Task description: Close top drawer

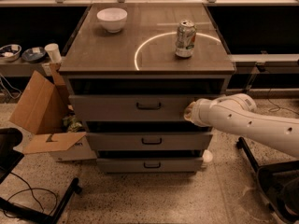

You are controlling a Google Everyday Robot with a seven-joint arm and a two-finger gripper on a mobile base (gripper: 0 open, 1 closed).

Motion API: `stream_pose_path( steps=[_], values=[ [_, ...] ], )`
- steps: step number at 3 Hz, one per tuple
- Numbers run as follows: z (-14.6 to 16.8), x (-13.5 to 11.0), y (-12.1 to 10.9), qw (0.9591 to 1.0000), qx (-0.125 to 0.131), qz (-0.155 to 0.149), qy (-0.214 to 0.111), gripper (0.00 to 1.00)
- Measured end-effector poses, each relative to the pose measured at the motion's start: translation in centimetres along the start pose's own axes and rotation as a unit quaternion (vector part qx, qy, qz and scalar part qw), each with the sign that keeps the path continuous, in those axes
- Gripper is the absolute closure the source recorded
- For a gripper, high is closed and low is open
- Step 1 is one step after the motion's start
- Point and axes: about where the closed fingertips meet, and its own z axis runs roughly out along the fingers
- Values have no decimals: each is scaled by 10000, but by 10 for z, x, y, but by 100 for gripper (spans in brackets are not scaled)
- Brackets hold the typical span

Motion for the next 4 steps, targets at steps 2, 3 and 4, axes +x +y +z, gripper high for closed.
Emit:
stream_pose_path(
  steps=[2,3,4],
  values=[
    [0,0,0,10000,0,0,0,18],
    [0,0,0,10000,-1,0,0,18],
    [0,0,0,10000,-1,0,0,42]
  ],
)
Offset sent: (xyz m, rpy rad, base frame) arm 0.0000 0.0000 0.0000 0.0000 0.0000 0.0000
